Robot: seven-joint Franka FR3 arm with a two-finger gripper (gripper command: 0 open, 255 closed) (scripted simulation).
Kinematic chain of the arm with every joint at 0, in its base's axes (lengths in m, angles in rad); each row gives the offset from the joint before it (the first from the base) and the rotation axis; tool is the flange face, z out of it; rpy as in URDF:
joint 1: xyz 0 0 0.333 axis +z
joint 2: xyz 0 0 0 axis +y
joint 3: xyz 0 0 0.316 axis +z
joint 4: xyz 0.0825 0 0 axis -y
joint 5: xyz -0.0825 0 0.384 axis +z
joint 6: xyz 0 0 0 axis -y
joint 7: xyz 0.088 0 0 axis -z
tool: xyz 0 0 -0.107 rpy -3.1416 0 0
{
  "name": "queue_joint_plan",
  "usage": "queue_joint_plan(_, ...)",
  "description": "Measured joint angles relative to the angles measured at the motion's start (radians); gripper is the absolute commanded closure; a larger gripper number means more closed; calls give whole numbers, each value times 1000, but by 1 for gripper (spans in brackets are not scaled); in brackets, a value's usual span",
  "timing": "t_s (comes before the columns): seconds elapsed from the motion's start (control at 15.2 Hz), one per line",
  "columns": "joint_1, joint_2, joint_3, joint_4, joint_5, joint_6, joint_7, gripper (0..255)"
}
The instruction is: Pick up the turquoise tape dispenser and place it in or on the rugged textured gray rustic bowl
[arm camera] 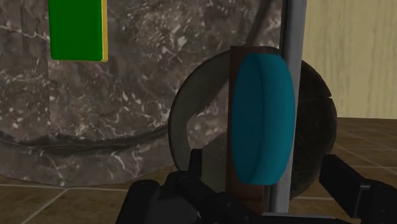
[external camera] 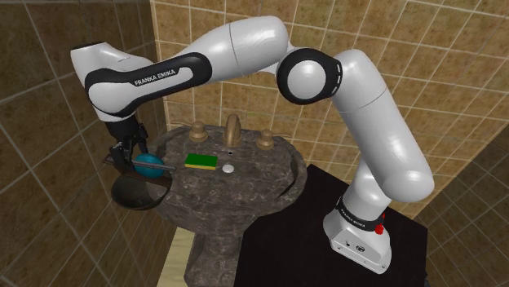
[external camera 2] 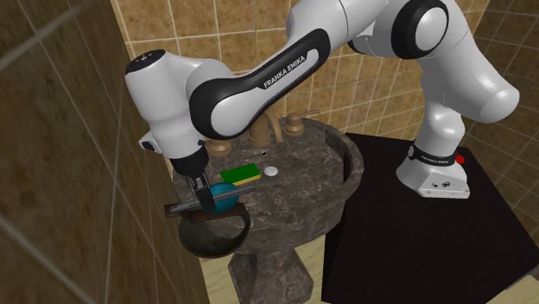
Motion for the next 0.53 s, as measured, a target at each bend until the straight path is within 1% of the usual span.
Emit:
queue_joint_plan(0.13, 1, 3, 0, 8, 0, -11, -1, 0)
queue_joint_plan(0.26, 7, 20, 0, 61, 1, -97, -3, 0)
queue_joint_plan(0.33, 13, 38, 0, 109, 1, -166, -6, 0)
queue_joint_plan(0.4, 15, 44, 1, 134, 1, -203, -9, 0)
queue_joint_plan(0.46, 12, 41, 4, 137, 1, -206, -13, 0)
queue_joint_plan(0.53, 16, 53, 4, 165, 0, -239, -14, 0)
